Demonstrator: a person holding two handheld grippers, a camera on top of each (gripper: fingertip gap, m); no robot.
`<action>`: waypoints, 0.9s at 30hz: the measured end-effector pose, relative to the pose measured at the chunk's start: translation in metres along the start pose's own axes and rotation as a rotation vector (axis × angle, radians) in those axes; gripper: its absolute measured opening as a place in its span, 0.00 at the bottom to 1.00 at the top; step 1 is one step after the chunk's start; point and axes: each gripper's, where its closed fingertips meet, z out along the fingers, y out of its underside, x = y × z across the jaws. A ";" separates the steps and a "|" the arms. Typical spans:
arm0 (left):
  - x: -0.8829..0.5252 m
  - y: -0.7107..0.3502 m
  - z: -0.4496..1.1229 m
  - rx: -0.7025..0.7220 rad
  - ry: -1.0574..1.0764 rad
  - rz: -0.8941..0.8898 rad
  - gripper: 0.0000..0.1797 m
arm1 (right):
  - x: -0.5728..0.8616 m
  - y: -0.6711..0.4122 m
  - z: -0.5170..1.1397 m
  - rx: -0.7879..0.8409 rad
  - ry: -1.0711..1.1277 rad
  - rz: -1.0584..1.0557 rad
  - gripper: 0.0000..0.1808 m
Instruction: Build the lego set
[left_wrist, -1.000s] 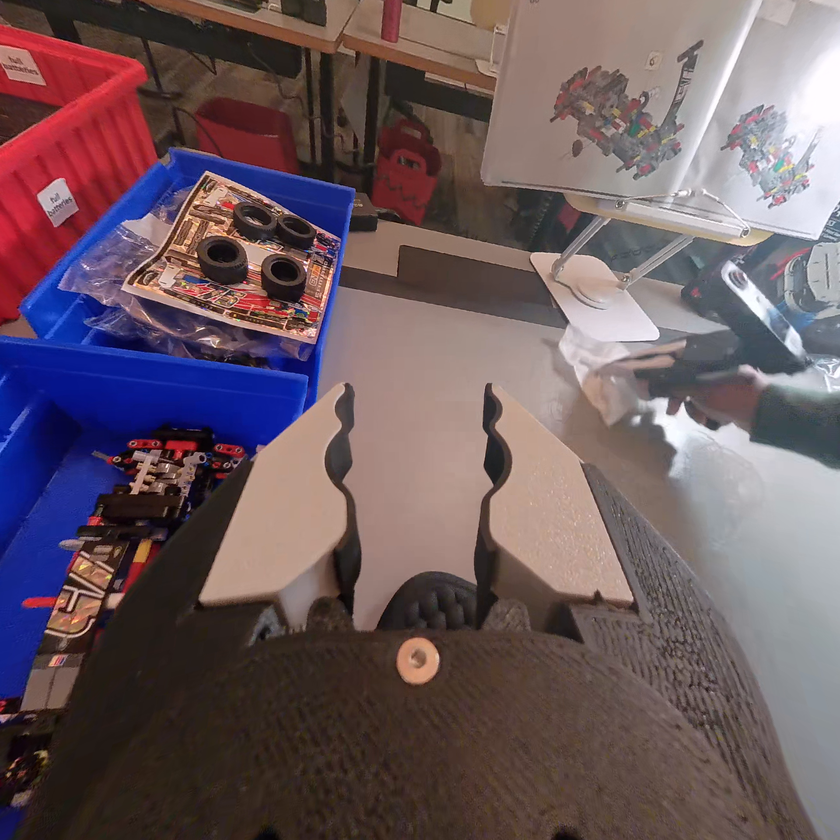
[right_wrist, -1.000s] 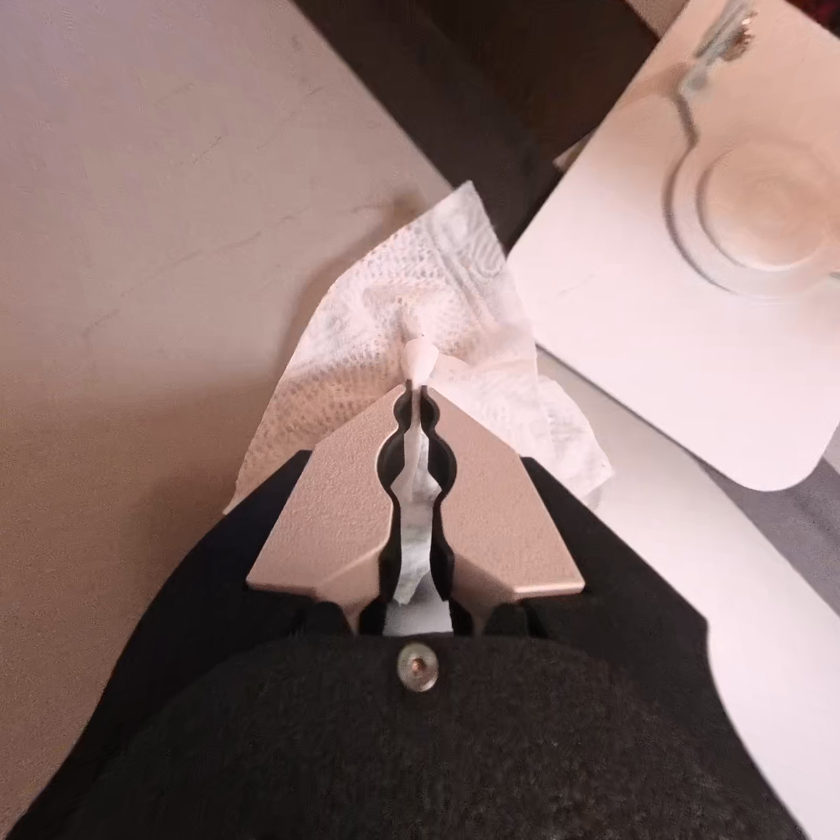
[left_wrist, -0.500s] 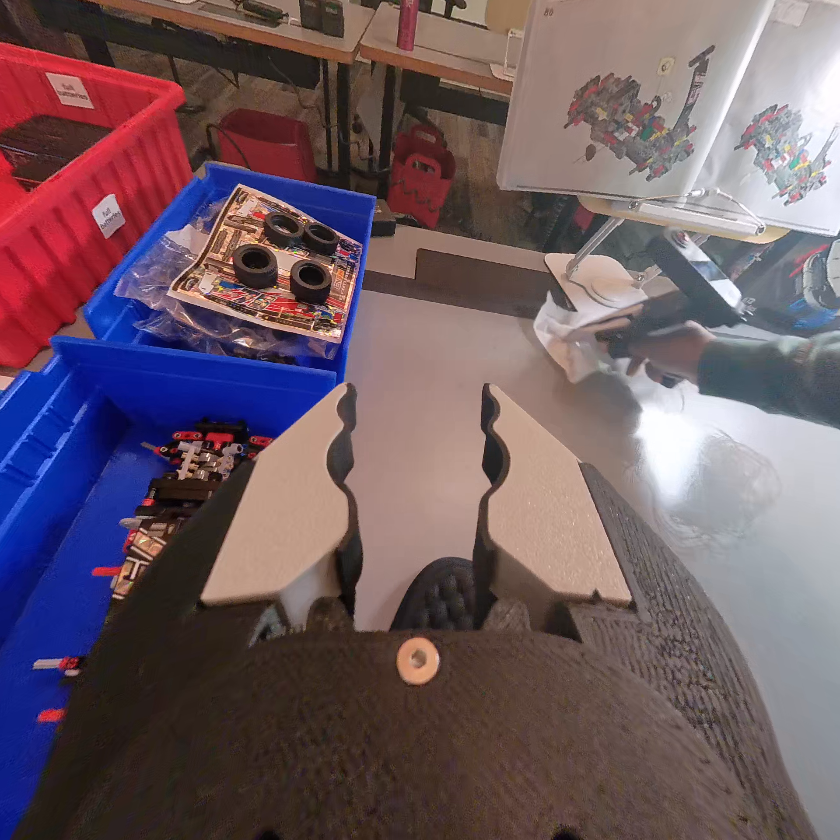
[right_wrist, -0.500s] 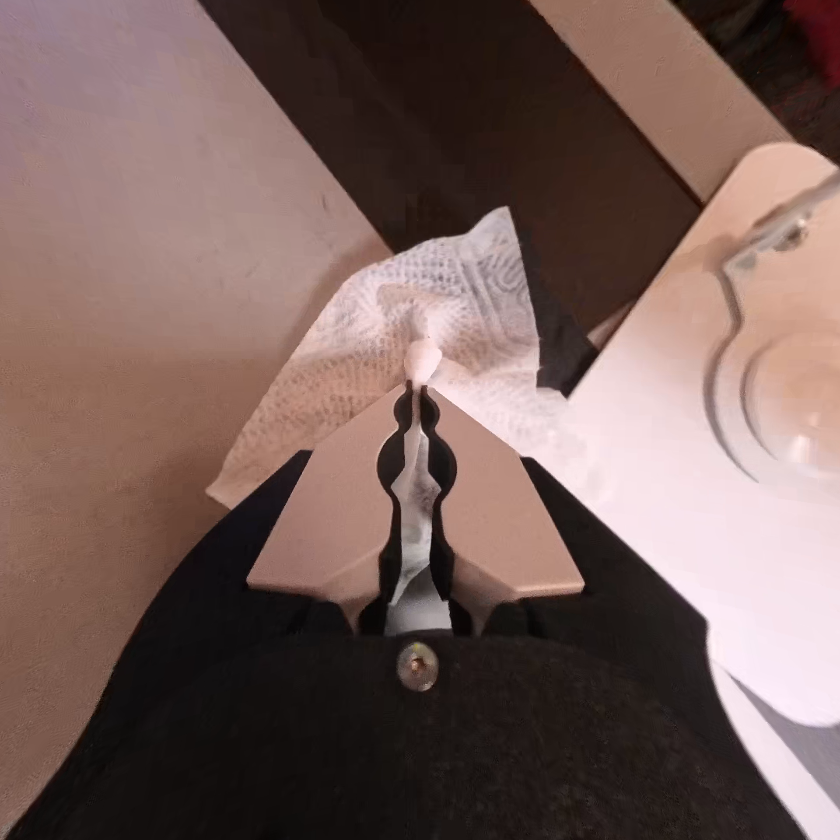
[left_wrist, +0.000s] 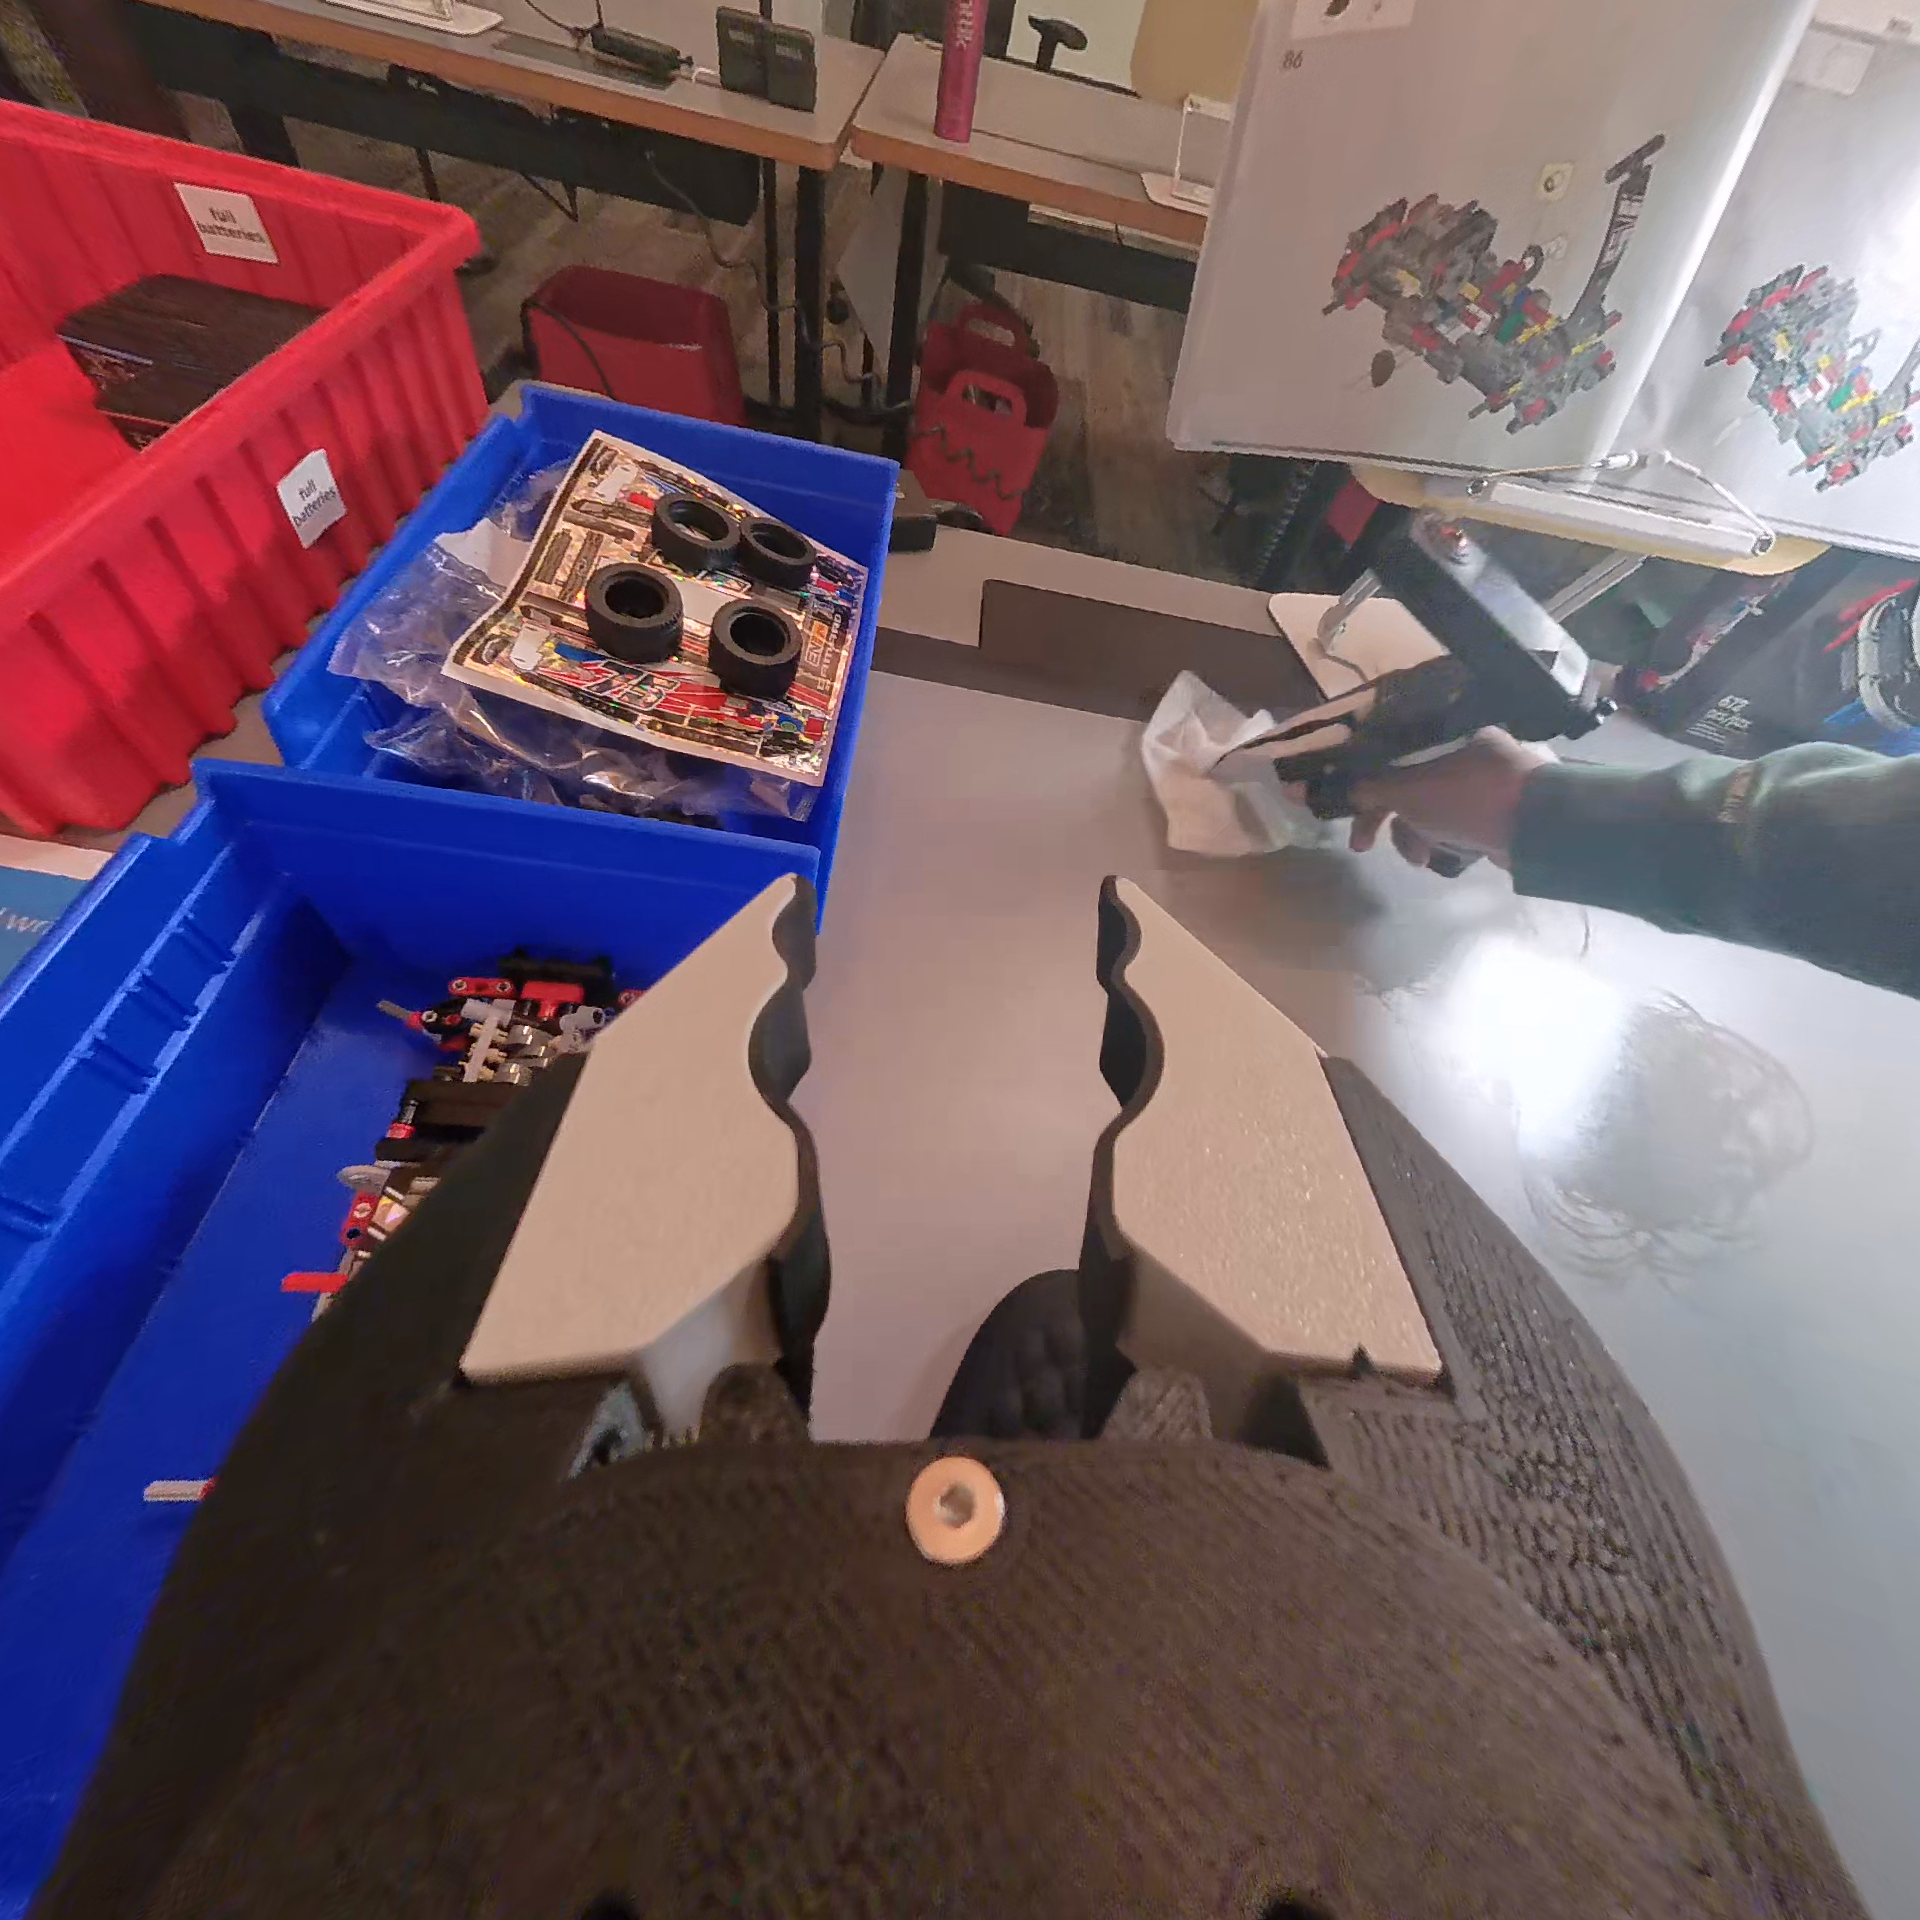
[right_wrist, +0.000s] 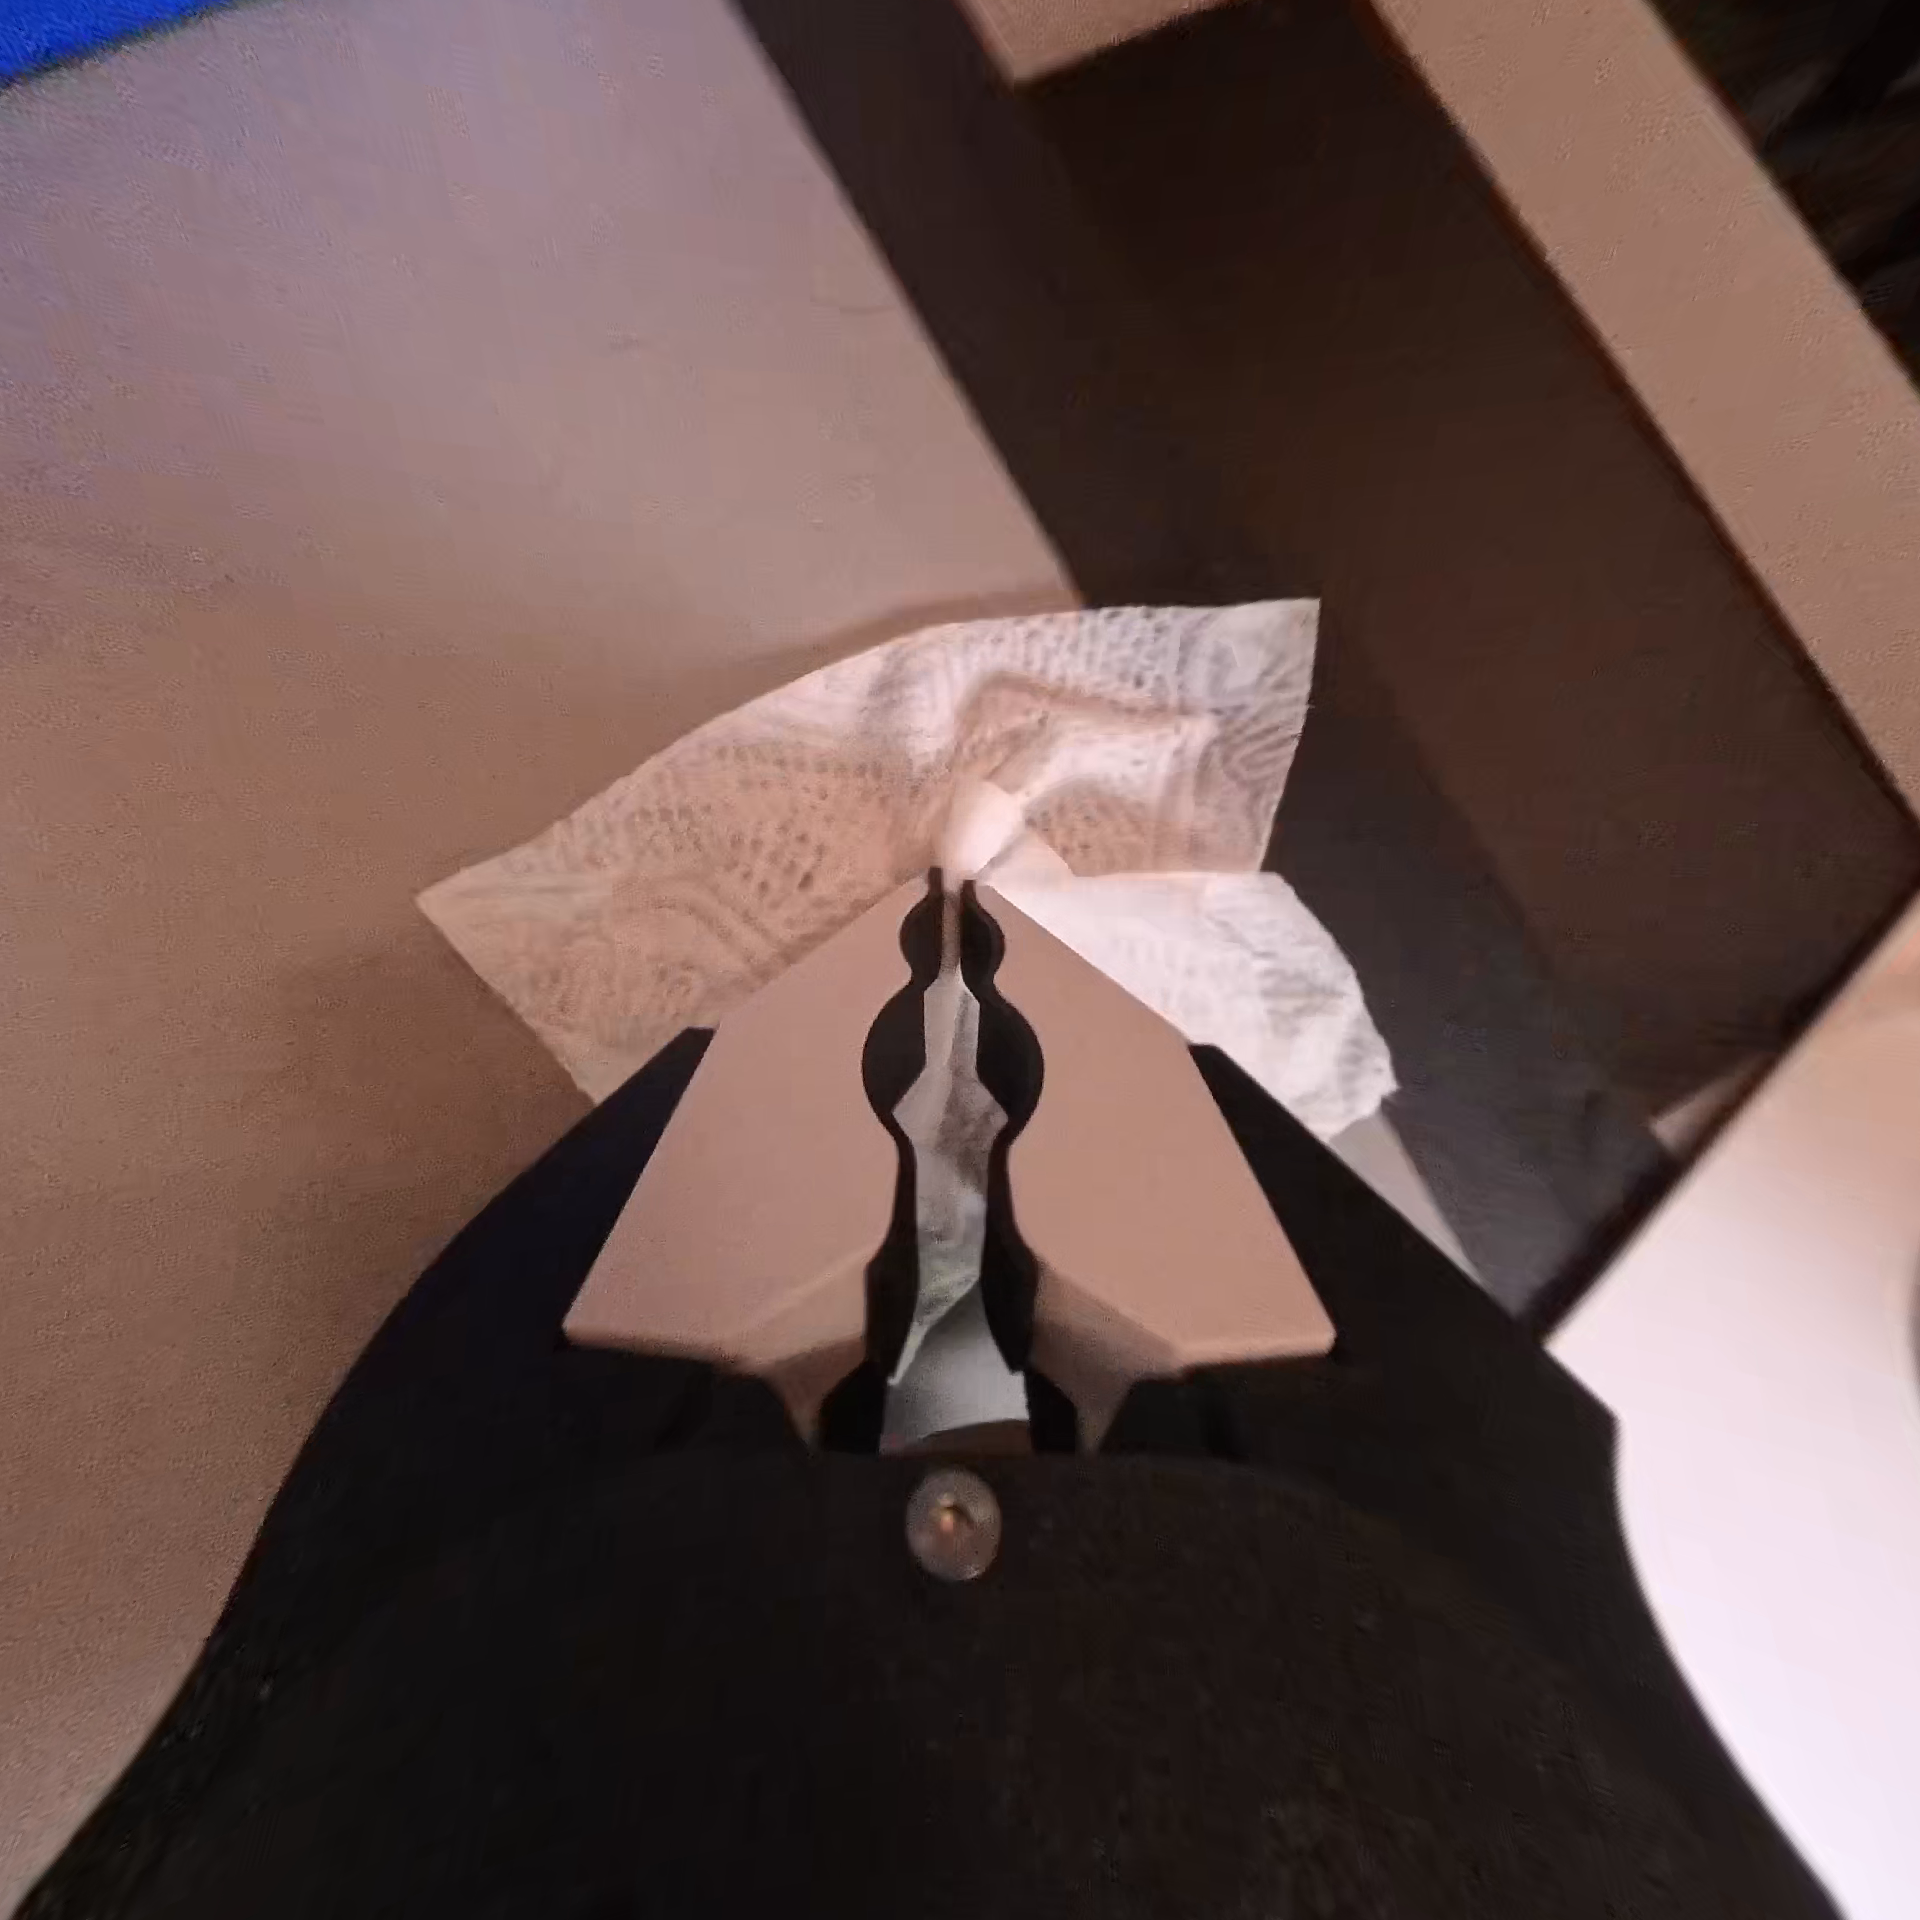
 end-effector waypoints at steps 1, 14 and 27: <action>-0.001 -0.001 0.001 0.003 0.001 0.002 0.29 | -0.024 0.002 -0.004 0.002 -0.031 -0.053 0.00; -0.017 -0.003 0.000 0.020 -0.014 0.012 0.29 | -0.039 -0.001 -0.002 -0.003 -0.027 -0.045 0.00; -0.029 -0.016 0.000 0.063 -0.038 0.012 0.30 | -0.059 -0.005 -0.001 0.011 -0.067 -0.034 0.00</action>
